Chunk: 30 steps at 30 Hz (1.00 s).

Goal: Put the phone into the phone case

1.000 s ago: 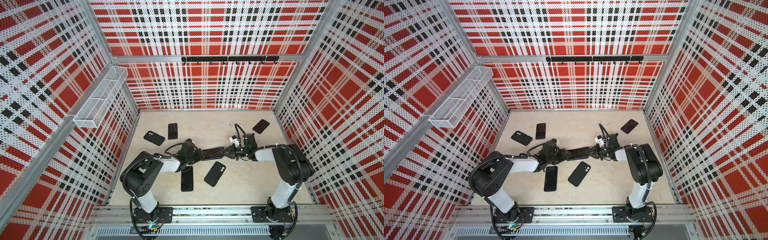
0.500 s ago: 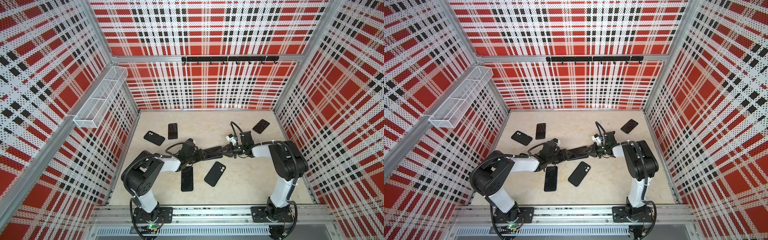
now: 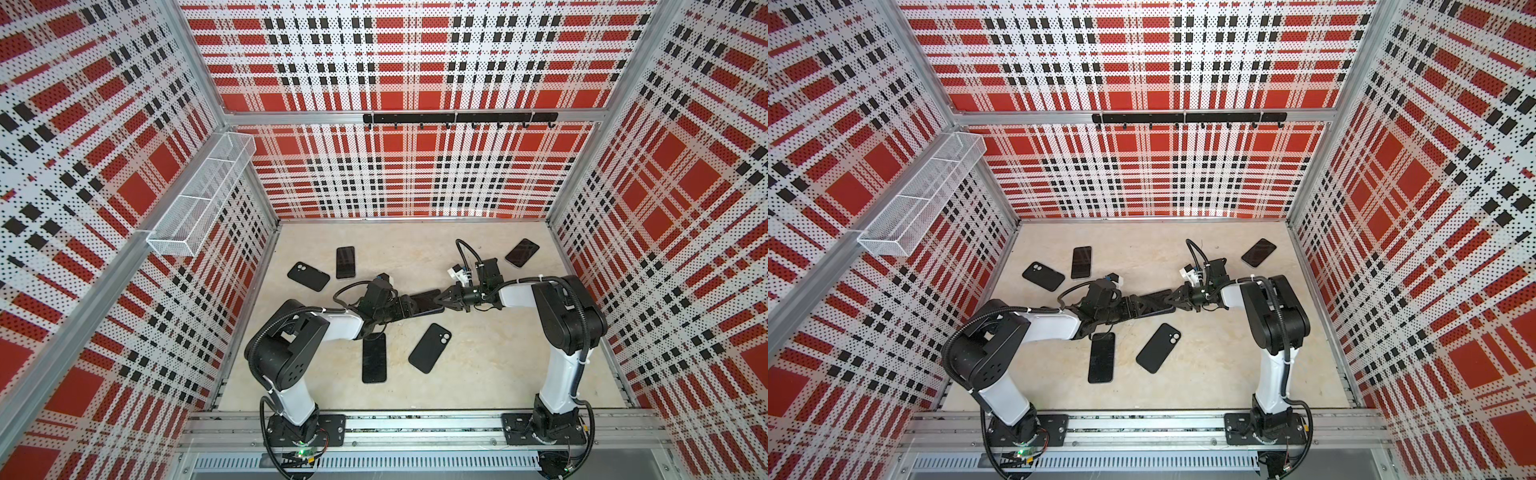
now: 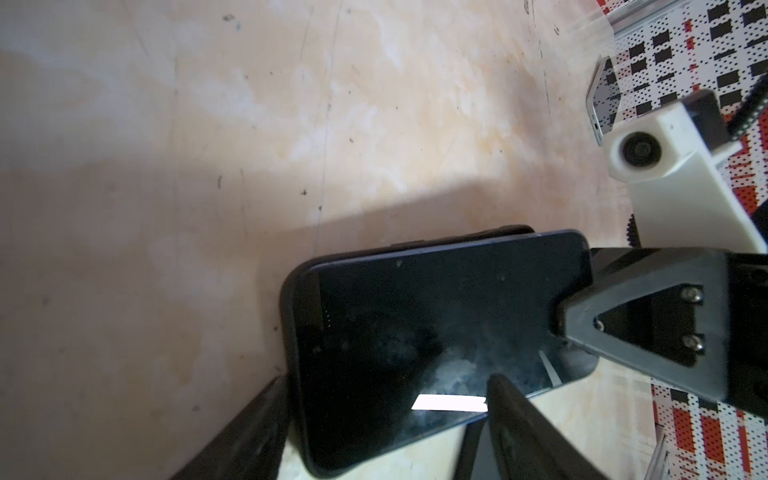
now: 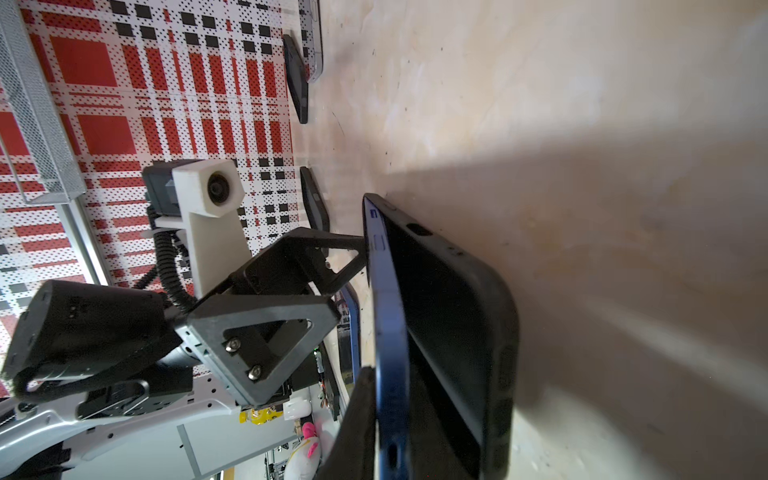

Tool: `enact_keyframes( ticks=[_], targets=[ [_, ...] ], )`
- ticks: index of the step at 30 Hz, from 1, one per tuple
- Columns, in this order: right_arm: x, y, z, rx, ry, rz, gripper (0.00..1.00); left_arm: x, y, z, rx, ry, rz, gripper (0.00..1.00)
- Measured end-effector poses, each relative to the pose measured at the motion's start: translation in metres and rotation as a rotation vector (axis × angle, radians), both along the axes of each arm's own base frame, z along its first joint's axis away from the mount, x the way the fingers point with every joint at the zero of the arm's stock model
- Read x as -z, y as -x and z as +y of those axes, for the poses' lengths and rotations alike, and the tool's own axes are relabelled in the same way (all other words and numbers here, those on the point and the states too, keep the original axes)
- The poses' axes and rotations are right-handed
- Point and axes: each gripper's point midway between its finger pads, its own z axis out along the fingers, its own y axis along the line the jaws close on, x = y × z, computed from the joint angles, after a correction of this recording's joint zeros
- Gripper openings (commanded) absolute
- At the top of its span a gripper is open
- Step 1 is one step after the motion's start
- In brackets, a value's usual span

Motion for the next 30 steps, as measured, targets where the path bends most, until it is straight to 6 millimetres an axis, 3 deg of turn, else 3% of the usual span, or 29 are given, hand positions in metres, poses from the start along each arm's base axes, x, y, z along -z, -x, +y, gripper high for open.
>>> enact_keyframes(
  ticks=[4, 16, 25, 30],
  targets=[
    [0.023, 0.008, -0.003, 0.011, 0.082, 0.05, 0.29, 0.002, 0.001, 0.001, 0.014, -0.042, -0.007, 0.67],
    [0.017, 0.003, -0.006, -0.001, 0.199, 0.025, 0.43, 0.013, -0.003, 0.005, 0.015, -0.146, -0.011, 0.41],
    [0.015, -0.003, -0.016, -0.008, 0.32, 0.007, 0.48, 0.016, -0.007, 0.004, 0.01, -0.16, -0.015, 0.34],
    [0.012, -0.006, -0.023, -0.01, 0.38, -0.007, 0.58, 0.017, -0.009, 0.003, 0.008, -0.16, -0.018, 0.31]
  ],
)
